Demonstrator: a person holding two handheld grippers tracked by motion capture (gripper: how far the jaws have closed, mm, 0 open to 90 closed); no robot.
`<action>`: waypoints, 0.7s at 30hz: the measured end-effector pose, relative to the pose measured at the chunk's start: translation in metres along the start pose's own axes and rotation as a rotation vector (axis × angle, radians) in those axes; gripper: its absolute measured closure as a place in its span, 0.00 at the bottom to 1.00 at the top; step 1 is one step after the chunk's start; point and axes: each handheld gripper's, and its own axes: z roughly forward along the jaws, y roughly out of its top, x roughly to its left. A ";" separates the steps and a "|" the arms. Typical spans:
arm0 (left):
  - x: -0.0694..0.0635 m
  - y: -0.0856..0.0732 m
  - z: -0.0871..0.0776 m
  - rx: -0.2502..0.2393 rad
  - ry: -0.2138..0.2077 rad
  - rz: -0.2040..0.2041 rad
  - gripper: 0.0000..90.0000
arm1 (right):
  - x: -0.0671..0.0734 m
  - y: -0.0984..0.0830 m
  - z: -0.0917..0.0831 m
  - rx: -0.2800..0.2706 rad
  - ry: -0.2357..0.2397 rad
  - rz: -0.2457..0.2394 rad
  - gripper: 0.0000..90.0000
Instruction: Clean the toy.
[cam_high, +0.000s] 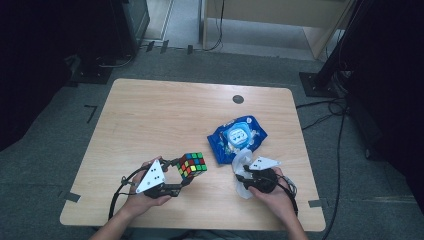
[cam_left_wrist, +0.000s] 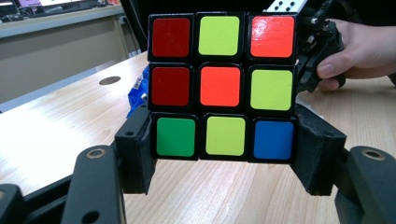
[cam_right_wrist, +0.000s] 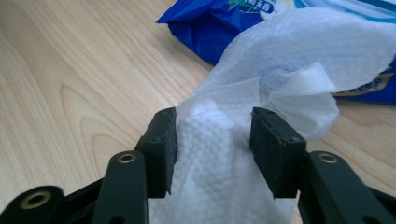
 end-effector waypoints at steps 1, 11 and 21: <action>0.000 0.000 0.000 -0.001 0.002 -0.001 0.38 | 0.000 -0.002 0.000 -0.015 -0.006 0.010 0.62; -0.003 -0.001 0.003 -0.014 -0.007 0.000 0.38 | 0.012 0.014 -0.027 -0.167 -0.066 0.101 0.97; -0.026 0.002 0.015 0.001 -0.063 0.060 0.38 | 0.103 0.075 -0.074 -0.594 0.164 -0.024 0.97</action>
